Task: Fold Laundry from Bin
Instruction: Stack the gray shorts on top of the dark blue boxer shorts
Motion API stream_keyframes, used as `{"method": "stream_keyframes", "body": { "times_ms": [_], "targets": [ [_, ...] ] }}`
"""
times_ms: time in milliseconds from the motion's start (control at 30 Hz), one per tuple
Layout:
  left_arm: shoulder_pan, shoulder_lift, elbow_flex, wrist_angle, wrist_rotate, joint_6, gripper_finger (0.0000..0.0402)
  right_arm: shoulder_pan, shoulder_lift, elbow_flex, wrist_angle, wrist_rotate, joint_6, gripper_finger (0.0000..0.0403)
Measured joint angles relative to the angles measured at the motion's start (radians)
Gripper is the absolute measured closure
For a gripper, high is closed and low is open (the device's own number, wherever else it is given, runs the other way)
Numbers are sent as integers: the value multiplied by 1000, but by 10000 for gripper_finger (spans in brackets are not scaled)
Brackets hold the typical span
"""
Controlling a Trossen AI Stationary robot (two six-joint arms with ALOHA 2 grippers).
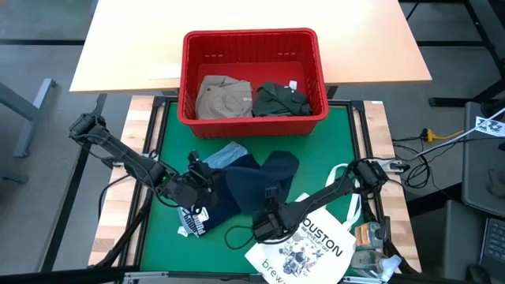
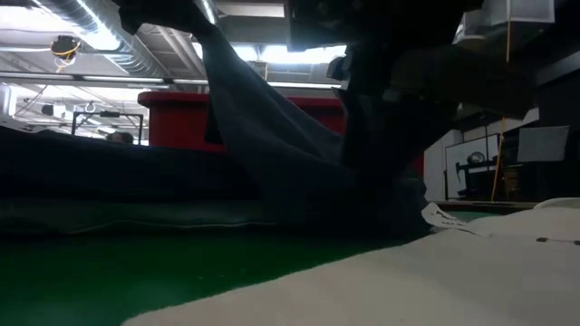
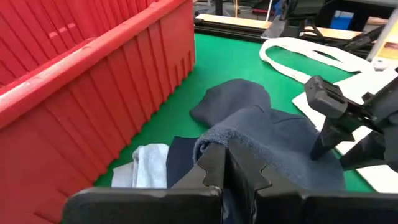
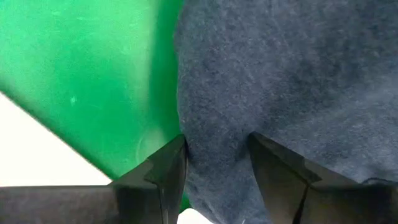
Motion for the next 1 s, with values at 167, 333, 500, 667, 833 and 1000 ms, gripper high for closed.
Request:
{"method": "stream_keyframes", "body": {
  "times_ms": [167,333,500,667,833,1000],
  "targets": [
    [7,0,0,0,0,8,401,-1,0,0,-1,-2,0,248],
    [6,0,0,1,1,11,401,-1,-1,0,-20,-5,0,346],
    [6,0,0,4,50,11,401,0,-31,2,-103,-35,0,383],
    [6,-8,0,48,122,12,401,7,-134,4,-193,-71,0,383],
    [6,-26,0,98,235,12,401,13,-264,4,-283,-145,0,394],
    [-3,-15,0,140,435,0,401,13,-355,5,-298,-326,-7,387]
  ]
}}
